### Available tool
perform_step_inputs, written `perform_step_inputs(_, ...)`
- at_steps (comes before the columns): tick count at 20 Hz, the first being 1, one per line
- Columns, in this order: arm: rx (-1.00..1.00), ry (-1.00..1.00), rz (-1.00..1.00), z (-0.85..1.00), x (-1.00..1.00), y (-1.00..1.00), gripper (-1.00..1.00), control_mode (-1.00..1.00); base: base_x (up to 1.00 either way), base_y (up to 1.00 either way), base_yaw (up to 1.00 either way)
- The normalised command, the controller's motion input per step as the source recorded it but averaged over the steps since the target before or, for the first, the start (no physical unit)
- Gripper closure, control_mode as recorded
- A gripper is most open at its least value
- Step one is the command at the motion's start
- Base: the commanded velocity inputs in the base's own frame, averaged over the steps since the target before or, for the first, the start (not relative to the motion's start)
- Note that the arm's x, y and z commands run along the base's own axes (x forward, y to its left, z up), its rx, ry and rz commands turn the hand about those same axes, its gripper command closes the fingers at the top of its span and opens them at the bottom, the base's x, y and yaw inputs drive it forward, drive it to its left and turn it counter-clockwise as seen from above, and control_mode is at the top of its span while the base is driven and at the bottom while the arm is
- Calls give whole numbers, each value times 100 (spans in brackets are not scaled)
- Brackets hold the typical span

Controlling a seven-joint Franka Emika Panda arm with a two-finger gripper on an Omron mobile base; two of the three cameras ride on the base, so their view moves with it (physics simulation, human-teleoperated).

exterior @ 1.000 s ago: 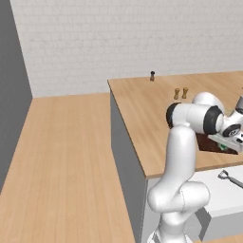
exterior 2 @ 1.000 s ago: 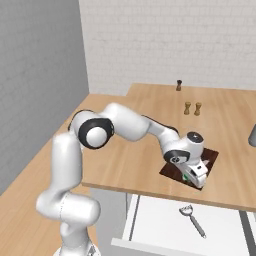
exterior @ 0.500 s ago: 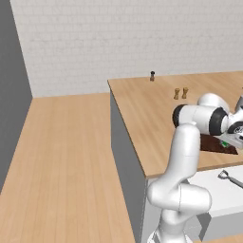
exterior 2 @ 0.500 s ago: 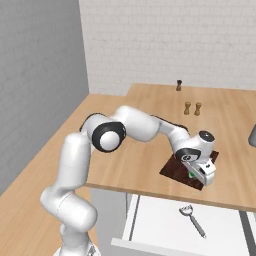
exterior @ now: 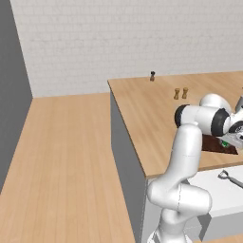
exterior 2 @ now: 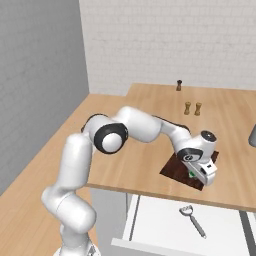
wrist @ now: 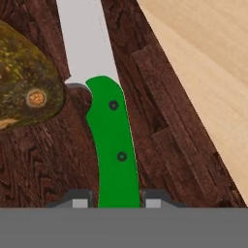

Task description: Place the appropriate cutting tool for cutting the avocado skin on the cutting board.

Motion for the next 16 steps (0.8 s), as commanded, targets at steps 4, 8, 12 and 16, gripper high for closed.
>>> perform_step_inputs(4,0,0,0,1,5,0,-100,-100,0,0,0)
perform_step_inputs(8,0,0,0,33,-7,5,-100,-100,0,0,0)
perform_step_inputs(12,0,-4,0,79,-42,9,-100,-100,0,0,0)
perform_step_inputs(16,-7,-9,7,62,-100,70,-100,-100,0,0,0)
